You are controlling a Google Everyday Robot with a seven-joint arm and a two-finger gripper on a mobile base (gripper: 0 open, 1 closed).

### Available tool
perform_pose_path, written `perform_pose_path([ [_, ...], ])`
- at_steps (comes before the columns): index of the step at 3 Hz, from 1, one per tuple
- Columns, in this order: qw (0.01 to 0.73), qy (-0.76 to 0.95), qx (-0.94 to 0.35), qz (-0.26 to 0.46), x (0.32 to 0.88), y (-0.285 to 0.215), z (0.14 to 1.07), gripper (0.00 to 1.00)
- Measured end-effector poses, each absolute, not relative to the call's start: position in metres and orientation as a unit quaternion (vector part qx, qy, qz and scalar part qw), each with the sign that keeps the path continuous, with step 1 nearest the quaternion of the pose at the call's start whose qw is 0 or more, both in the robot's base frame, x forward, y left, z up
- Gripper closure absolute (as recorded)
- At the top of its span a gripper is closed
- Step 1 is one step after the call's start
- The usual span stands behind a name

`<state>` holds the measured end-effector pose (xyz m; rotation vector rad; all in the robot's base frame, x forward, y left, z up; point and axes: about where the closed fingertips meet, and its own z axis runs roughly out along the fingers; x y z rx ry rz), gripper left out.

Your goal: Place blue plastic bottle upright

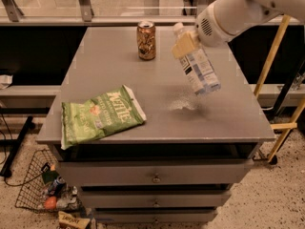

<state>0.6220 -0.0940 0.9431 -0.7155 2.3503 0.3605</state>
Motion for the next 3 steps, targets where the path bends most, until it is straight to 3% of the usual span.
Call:
perform_pose_path([
  [2, 0.478, 0.783, -0.271, 0.293, 0.644, -0.109, 0.988, 1.00],
  [3, 0.519, 0.740, -0.320, 0.283, 0.640, -0.111, 0.995, 1.00],
])
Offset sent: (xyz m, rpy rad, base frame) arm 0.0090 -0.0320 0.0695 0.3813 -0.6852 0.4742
